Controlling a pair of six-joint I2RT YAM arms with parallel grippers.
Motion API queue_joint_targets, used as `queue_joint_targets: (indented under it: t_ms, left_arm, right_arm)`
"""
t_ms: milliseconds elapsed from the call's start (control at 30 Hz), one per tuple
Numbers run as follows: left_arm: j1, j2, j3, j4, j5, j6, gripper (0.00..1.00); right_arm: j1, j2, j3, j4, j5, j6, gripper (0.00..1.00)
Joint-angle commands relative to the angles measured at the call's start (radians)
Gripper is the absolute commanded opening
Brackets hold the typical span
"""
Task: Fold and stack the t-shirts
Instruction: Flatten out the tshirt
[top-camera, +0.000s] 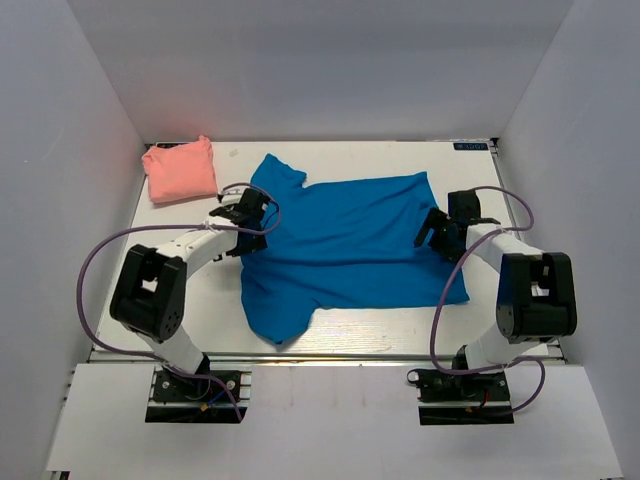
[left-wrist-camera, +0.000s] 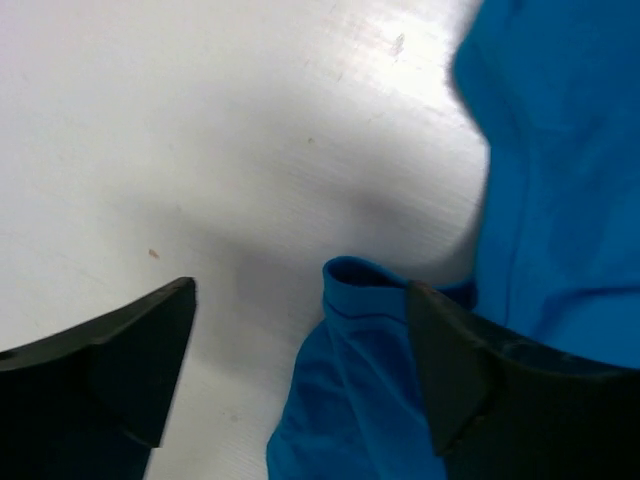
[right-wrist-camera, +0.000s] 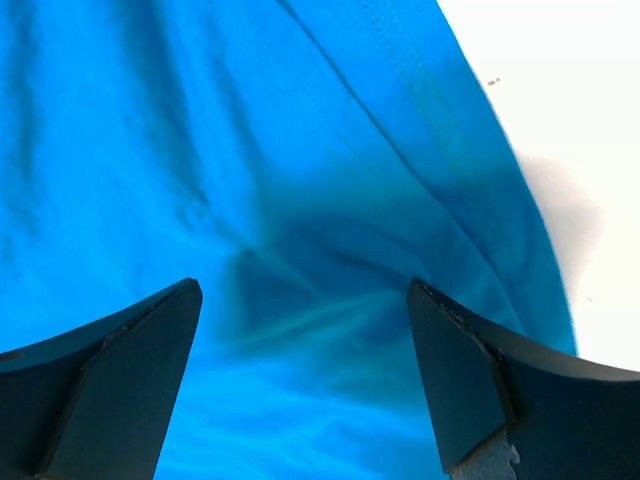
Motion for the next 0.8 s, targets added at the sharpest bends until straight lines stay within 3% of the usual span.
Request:
queue_joint_targets:
  t_ms: [0, 233, 533, 767]
  left_arm:
    - [0.004, -0.108, 0.067, 0.029, -0.017, 0.028, 1.0]
    - [0.004, -0.052, 0.16, 0.238, 0.149, 0.213, 1.0]
    - [0.004, 0.383, 0.498, 0.234, 0.248, 0.333, 1.0]
    - [0.031, 0.627, 0.764, 0.179, 0.304, 0.373, 1.0]
  right_arm:
    - [0.015, -0.107, 0.019, -0.001, 0.012, -0.097, 0.89]
    - [0.052, -0.127, 0.124, 0.026, -0.01, -0.202, 0.89]
    - [0.068, 0.155, 0.318, 0.046, -0.028, -0.249, 0.89]
    - [0.062, 0.381, 0.558, -0.064, 0.016, -0.22, 0.89]
